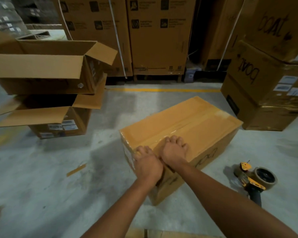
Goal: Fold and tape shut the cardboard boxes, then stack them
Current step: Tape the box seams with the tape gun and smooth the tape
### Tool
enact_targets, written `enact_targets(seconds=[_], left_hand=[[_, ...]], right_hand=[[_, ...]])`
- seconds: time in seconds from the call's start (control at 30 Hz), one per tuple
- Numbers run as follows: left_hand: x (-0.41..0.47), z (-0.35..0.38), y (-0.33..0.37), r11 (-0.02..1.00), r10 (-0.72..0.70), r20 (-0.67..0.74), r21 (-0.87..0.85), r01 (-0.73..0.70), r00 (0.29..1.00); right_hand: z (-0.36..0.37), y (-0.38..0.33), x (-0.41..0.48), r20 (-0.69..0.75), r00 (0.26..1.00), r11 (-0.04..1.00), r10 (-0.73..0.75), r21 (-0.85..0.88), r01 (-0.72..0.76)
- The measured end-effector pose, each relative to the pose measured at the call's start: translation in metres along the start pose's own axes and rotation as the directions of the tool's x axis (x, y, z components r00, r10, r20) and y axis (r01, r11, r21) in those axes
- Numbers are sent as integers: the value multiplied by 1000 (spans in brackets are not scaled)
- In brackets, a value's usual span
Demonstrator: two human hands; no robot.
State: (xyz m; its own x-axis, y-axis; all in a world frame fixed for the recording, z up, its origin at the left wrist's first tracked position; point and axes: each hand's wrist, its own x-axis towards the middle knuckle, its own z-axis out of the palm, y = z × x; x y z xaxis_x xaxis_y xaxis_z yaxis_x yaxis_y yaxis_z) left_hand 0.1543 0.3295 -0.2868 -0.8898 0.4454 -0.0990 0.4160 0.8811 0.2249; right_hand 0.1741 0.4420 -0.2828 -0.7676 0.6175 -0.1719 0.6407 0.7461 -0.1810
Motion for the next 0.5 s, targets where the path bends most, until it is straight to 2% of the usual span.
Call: enact_targets(seconds=[0.07,0.17,0.23,0.3,0.37,0.43,0.5], left_hand=[[-4,-4,12,996,88,12,16,-88,996],[17,-12,-5,967,241,-79,107,-232,967],[47,-11,-26,941,322,-149,156,-299,935],[81,-12,-40,946,315,-156,129,-297,936],[109,-15,-48,970,243,-58,44,-241,968],[126,-16,-53,980,197,36,-29,-196,980],[129,-15,-54,981,189,24,-38,-188,982]], right_hand=[[4,1,-5,-3,1000,997,7,71,-7],[6,24,-14,-53,995,995,-88,31,90],[11,28,-30,-71,997,999,-41,7,42],[21,21,-46,-97,991,993,92,77,-85],[25,15,-52,-102,978,966,184,200,-161],[27,14,-48,-116,974,962,195,218,-167],[27,18,-44,-150,973,969,174,201,-142]])
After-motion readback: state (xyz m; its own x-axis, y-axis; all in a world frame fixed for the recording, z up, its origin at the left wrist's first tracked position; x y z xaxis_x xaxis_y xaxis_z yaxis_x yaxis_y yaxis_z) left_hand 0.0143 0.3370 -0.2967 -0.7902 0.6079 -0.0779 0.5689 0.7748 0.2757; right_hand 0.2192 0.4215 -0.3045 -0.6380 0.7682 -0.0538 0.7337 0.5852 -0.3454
